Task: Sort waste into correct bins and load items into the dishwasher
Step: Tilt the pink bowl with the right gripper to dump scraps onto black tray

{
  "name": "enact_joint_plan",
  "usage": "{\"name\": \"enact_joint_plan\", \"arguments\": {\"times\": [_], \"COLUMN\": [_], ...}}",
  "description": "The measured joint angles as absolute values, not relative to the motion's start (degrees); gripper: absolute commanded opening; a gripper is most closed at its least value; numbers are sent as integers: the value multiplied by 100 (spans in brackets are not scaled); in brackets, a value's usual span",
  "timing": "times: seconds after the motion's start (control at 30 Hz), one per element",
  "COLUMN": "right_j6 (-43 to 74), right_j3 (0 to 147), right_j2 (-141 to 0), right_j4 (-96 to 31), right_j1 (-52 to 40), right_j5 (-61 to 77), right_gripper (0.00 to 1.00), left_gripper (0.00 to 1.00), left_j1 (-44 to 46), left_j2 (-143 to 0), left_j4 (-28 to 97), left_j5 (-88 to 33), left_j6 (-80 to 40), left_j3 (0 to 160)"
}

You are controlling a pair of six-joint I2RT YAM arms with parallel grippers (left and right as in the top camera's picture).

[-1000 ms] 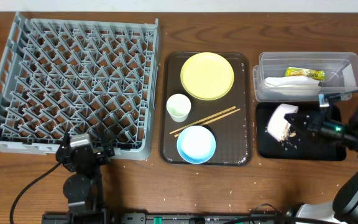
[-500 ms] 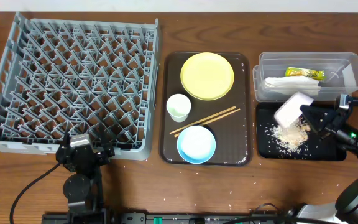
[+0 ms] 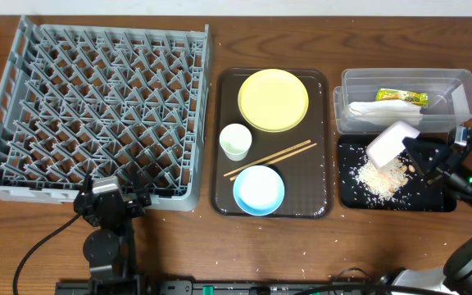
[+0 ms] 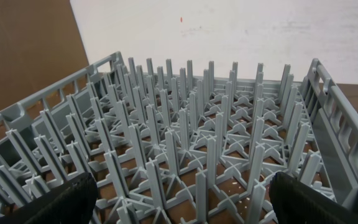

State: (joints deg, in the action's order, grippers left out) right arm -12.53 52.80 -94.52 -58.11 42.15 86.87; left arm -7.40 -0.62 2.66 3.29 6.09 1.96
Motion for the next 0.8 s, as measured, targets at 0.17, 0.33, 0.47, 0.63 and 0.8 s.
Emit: {"name": "enact_joint_plan", "arguments": {"times": [0.17, 0.33, 0.47, 0.63, 0.8], "right_j6": [-1164, -1100, -1096, -1096, -1096], "right_j3": [5280, 5277, 5277, 5277, 5277], "right_j2": [-9452, -9452, -9452, -9452, -9452], "right_j4": [-6053, -6302, -6333, -6335, -6337], "right_j1": [4377, 4458, 4469, 4486, 4486], "right_j5": [8705, 8707, 8707, 8705, 8702], "right_gripper": [1, 1, 1, 1, 1], "left_gripper": [89, 89, 89, 89, 89], "left_j1": [-740, -740, -740, -740, -740], "left_j2": [-62, -62, -62, -62, -62], "left_j4": [266, 266, 266, 266, 266], "left_j5": [329, 329, 329, 329, 329], "left_j6": [609, 609, 609, 609, 609], "left_j3": [196, 196, 196, 196, 196]}}
